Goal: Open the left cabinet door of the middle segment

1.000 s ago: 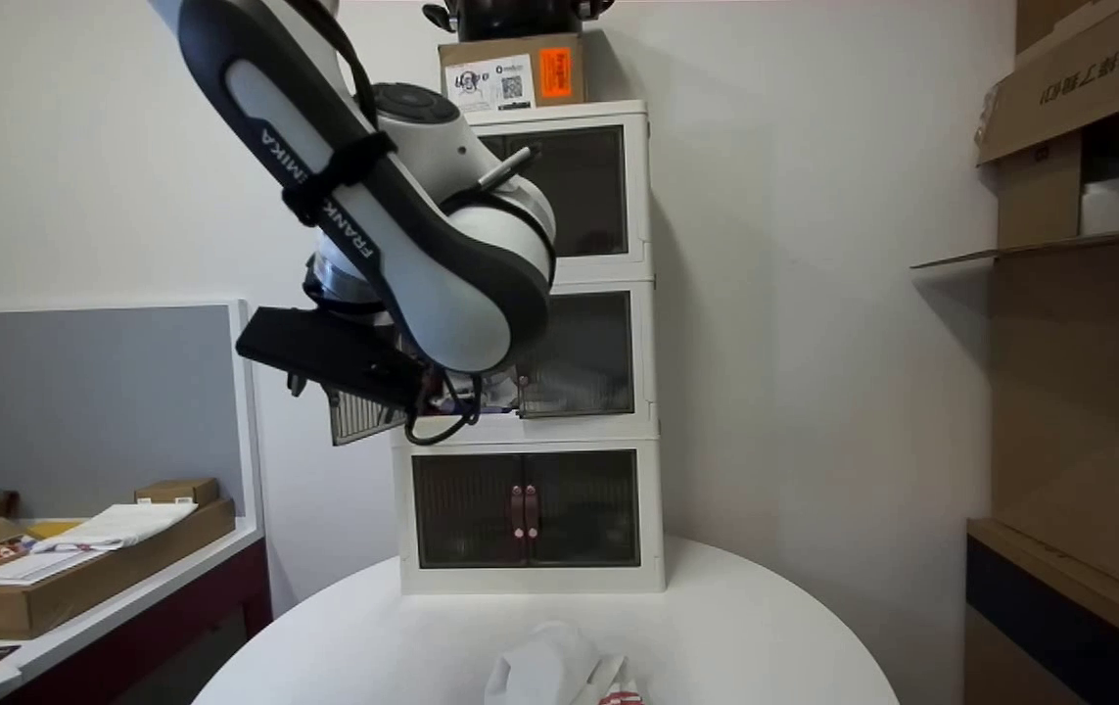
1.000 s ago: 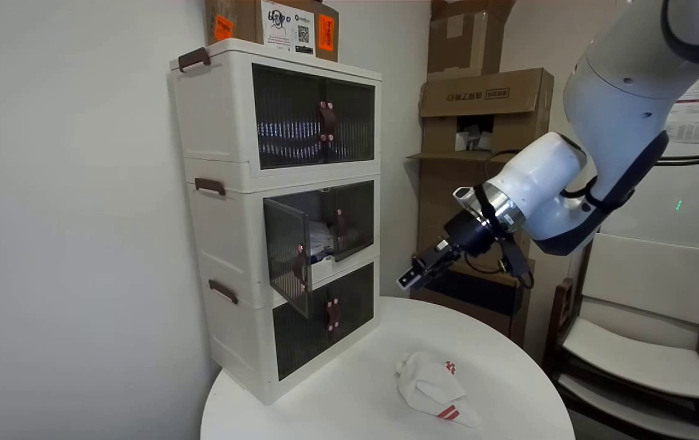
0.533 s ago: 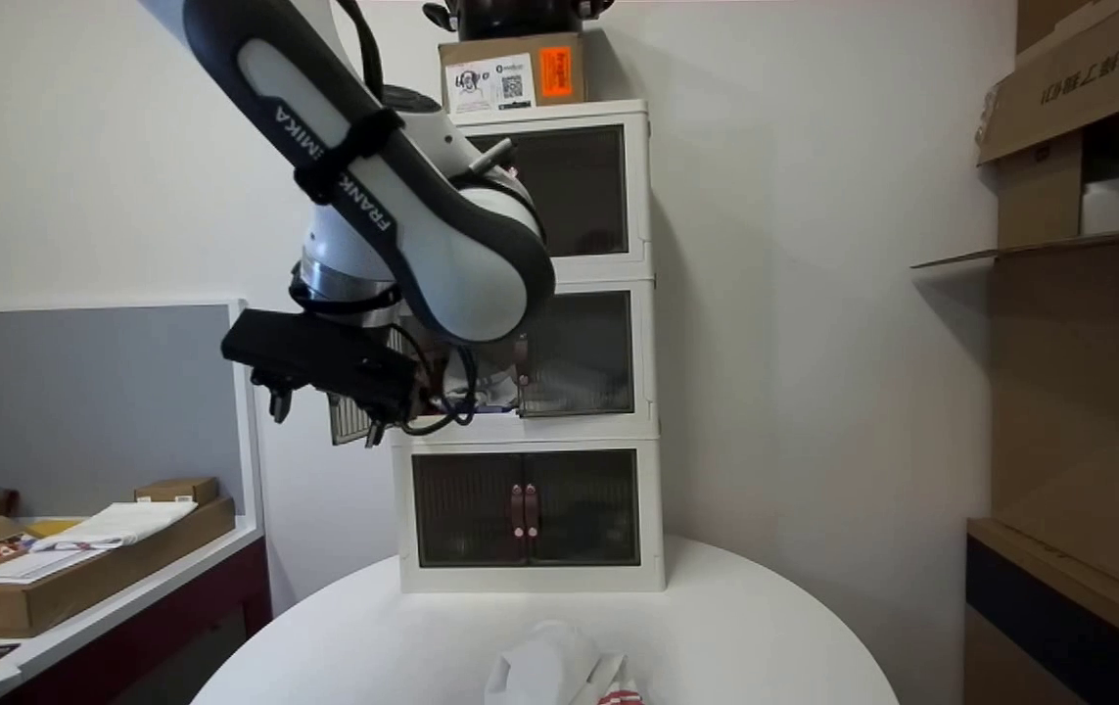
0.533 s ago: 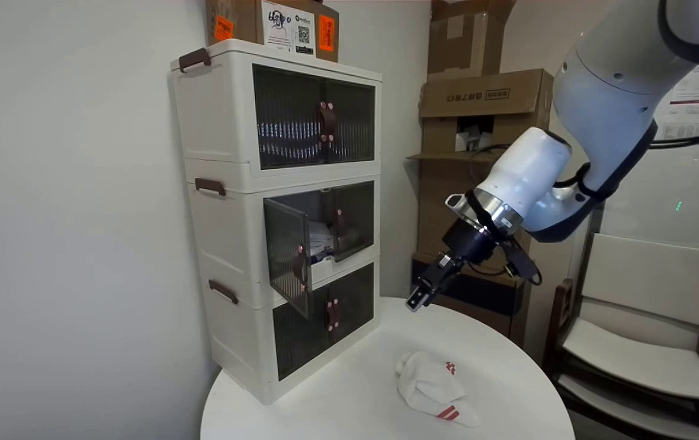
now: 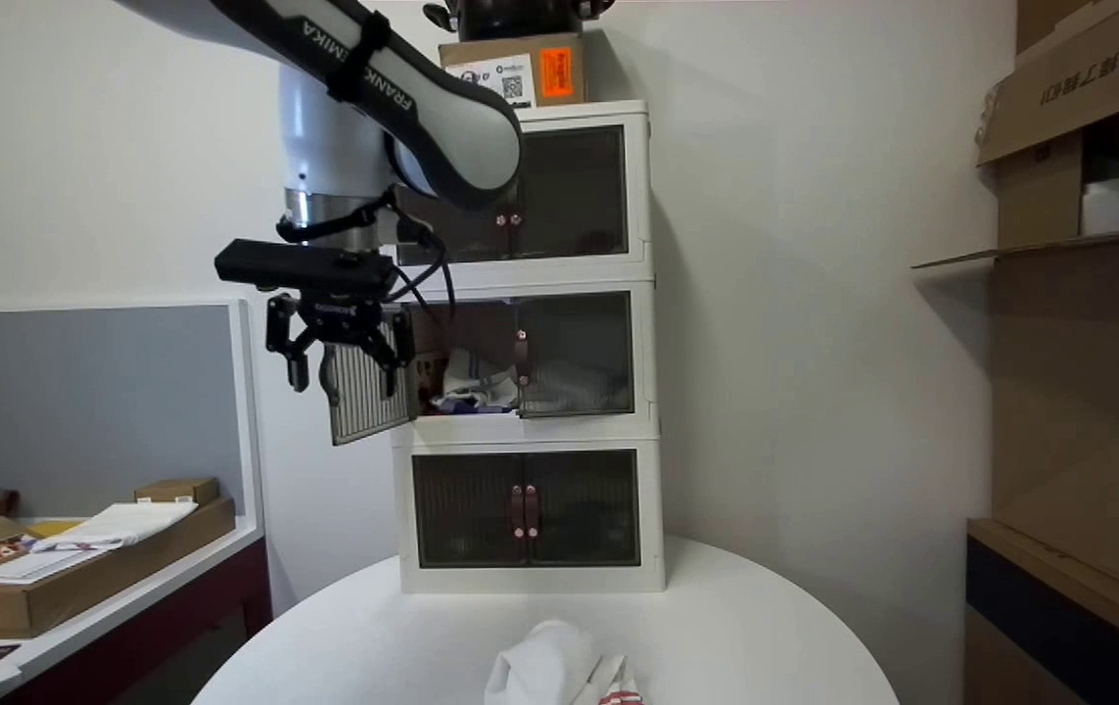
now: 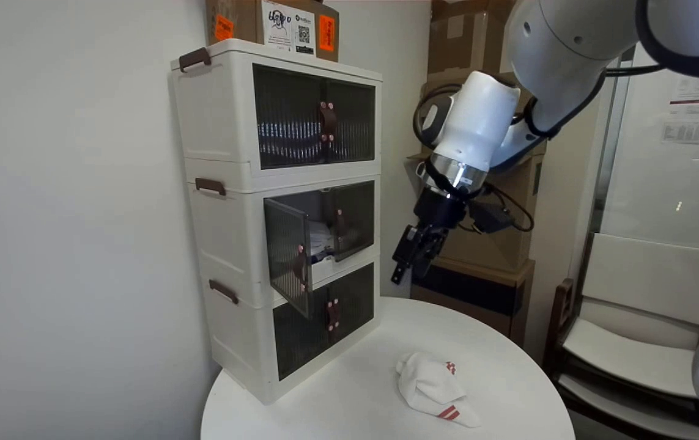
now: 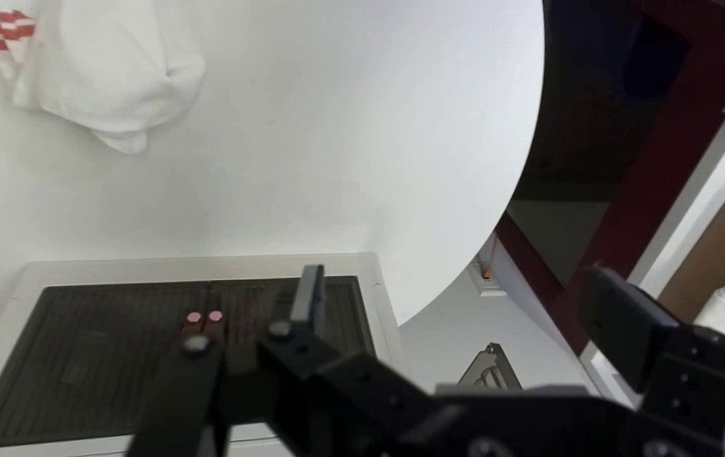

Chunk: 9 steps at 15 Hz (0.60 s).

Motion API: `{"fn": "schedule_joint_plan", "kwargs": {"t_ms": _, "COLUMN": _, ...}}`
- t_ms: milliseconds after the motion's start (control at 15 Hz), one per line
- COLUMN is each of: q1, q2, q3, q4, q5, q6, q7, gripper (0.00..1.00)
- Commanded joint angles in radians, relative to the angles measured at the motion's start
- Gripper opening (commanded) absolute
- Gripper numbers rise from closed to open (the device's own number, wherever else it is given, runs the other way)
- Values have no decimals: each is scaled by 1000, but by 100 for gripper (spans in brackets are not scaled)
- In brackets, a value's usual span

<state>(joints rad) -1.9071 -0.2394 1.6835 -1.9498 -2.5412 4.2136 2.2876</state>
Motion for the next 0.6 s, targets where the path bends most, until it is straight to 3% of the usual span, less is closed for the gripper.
{"fn": "schedule_joint_plan", "kwargs": {"t_ms": 0, "q1": 94, "q2": -164, "q3": -107, "q4": 72, "q5": 1, "q6": 53, "q7": 126, "gripper": 100}}
{"fn": "schedule_joint_plan", "kwargs": {"t_ms": 267, "q1": 151, "q2": -277, "q3": -214, "q4": 8, "q5": 18, "q6": 28, "q7": 142, "gripper": 100}}
{"fn": "schedule_joint_plan", "kwargs": {"t_ms": 333, "q1": 141, "q2": -95, "q3": -141, "q4": -17, "q5": 18, "q6": 29, "q7": 16, "gripper": 100}}
{"fn": "schedule_joint_plan", "kwargs": {"t_ms": 533, "q1": 179, "q2": -111, "q3": -162, "q4": -115, "q5": 27, "q6": 4, "q7": -108, "gripper": 100}}
